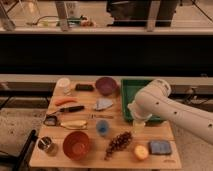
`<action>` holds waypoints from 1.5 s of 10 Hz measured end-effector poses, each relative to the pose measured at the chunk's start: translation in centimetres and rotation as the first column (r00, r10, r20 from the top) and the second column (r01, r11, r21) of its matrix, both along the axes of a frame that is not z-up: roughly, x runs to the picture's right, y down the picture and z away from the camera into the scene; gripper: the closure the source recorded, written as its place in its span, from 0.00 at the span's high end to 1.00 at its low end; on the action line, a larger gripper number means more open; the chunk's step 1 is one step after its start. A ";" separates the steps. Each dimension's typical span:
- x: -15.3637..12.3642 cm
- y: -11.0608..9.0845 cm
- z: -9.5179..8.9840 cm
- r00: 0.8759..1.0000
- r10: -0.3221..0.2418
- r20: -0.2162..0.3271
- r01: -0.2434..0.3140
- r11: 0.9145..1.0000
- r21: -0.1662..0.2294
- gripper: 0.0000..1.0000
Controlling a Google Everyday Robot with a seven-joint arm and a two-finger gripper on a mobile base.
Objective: Wipe table surface with towel
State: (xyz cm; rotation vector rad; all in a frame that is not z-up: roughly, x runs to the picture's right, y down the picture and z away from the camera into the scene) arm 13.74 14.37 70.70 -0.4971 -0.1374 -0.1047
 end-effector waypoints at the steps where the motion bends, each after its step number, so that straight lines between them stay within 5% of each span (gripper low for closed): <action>1: -1.0 0.0 0.3 1.000 0.001 0.014 -0.001 1.000 0.002 0.80; 8: -2.8 -2.0 3.1 0.997 -0.070 -0.010 0.071 0.997 0.044 0.80; 15: -6.1 -5.2 5.3 0.988 -0.118 0.099 0.106 0.987 0.121 0.80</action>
